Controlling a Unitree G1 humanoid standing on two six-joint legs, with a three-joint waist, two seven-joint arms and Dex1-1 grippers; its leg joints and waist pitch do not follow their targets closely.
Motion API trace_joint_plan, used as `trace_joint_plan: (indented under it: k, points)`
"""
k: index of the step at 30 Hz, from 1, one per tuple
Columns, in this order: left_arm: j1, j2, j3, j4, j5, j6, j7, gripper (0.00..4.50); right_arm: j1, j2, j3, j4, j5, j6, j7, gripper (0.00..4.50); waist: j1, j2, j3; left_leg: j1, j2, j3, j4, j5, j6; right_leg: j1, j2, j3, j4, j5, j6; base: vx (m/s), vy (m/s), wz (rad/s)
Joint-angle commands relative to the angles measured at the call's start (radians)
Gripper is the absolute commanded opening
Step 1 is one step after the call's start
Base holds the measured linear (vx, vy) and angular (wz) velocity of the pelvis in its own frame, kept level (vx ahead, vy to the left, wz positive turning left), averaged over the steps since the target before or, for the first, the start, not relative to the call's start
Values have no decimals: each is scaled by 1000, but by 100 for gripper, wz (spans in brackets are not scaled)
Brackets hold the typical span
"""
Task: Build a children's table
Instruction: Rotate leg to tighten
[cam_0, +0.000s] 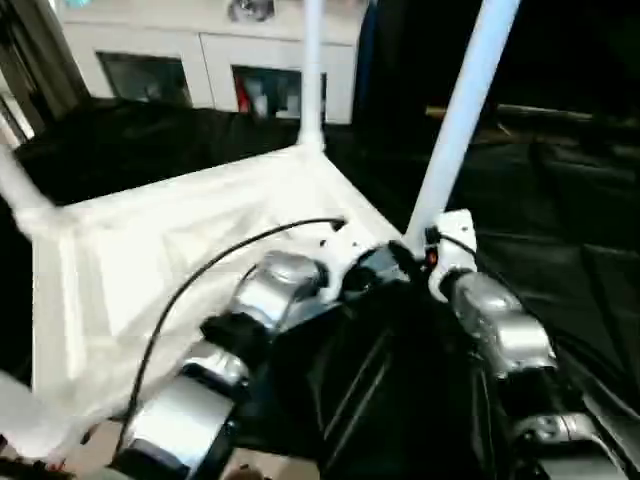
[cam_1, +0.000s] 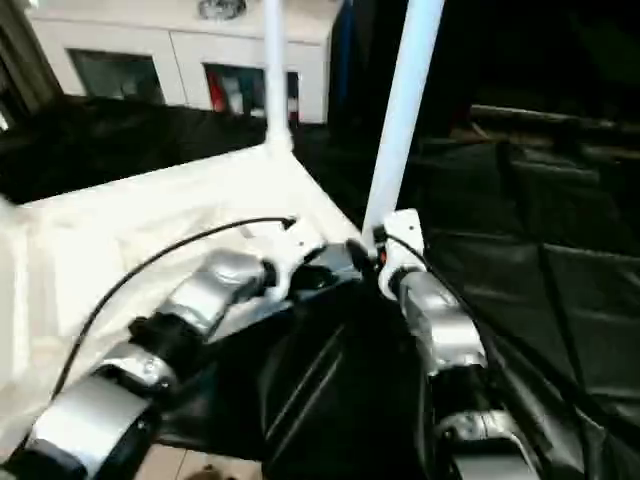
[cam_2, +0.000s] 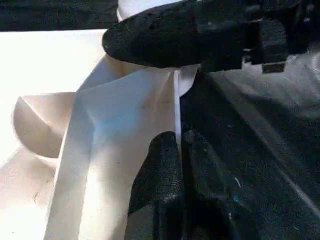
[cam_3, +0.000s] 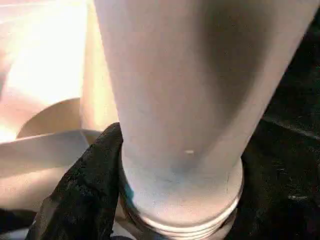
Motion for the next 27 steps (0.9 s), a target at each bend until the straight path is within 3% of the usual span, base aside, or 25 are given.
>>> trace_joint_plan:
  k: [1, 2, 7, 15, 22, 27]
  points:
    - [-37, -51, 8, -4, -19, -74, 19, 0, 4, 61, 64, 35, -18, 10, 29, 342, -1, -15, -68, -3, 12, -1, -58, -127, 45, 63, -56, 49, -75, -156, -174, 0, 0, 0]
    - [-40, -50, 2, 1, -12, -86, 13, 0, 1, 70, 60, 35, -15, 3, 36, 345, 0, -14, -65, -3, 11, -1, -61, -148, 46, 62, -57, 48, -82, -208, -160, 0, 0, 0]
    - [-43, -22, -19, 33, 10, -151, -39, 0, -11, 34, 73, 61, -38, -43, 80, 396, -1, -14, -63, 1, 15, -3, -66, -190, 32, 59, -59, 48, -90, -284, -136, 0, 0, 0]
    - [21, 45, -28, -46, -42, -188, -264, 0, 63, -161, 109, -80, 15, -76, 431, 396, 7, -16, -65, -3, 18, -1, -59, -160, 77, 66, -59, 49, -78, -181, -178, 0, 0, 0]
    - [84, 134, -59, -175, -86, -166, -476, 0, 125, -329, 117, -211, 77, -48, 677, 396, 15, -13, -58, 2, 26, -2, -63, -214, 76, 60, -61, 50, -87, -281, -174, 0, 0, 0]
    - [115, 174, -63, -247, -96, -147, -555, 0, 165, -382, 121, -269, 104, -16, 768, 396, 20, -11, -59, -1, 28, -2, -64, -208, 77, 57, -61, 49, -86, -279, -173, 0, 0, 0]
